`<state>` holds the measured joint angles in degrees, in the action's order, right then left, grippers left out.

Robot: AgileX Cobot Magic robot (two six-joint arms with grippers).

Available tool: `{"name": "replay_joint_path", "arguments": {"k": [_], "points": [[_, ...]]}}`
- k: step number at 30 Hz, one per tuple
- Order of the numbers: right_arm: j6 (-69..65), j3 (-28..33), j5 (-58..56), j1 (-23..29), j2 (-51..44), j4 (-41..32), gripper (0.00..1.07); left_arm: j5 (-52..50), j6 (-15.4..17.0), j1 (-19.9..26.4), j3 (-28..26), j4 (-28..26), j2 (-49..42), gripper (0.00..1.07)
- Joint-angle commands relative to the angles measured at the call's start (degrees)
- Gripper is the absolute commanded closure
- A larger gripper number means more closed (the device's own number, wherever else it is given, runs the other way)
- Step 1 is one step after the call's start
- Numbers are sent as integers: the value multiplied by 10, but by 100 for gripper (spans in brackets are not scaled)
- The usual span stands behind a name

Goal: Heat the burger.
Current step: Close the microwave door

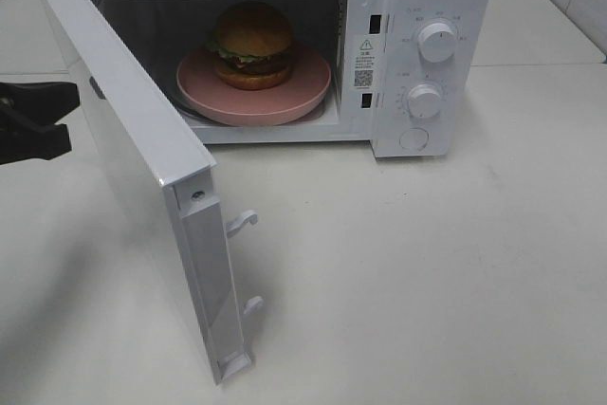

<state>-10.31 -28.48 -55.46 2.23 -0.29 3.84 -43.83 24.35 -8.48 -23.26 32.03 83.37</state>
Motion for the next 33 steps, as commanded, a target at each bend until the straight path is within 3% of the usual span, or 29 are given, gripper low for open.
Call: {"name": "replay_joint_path", "arguments": {"k": [1,14,18,33], "points": [[4,2,4,-4,-14,2,31,-13,-14,-26,-7,-30,22,107],[4,2,4,-4,-14,2,31,-21,-50,-90,-25,-68,51,107],[4,2,4,-4,-14,2,31,-18,-51,-114,-46,-110,64,107],[4,2,4,-4,-14,2,31,2,-52,-195,-132,-158,129,107]]}}
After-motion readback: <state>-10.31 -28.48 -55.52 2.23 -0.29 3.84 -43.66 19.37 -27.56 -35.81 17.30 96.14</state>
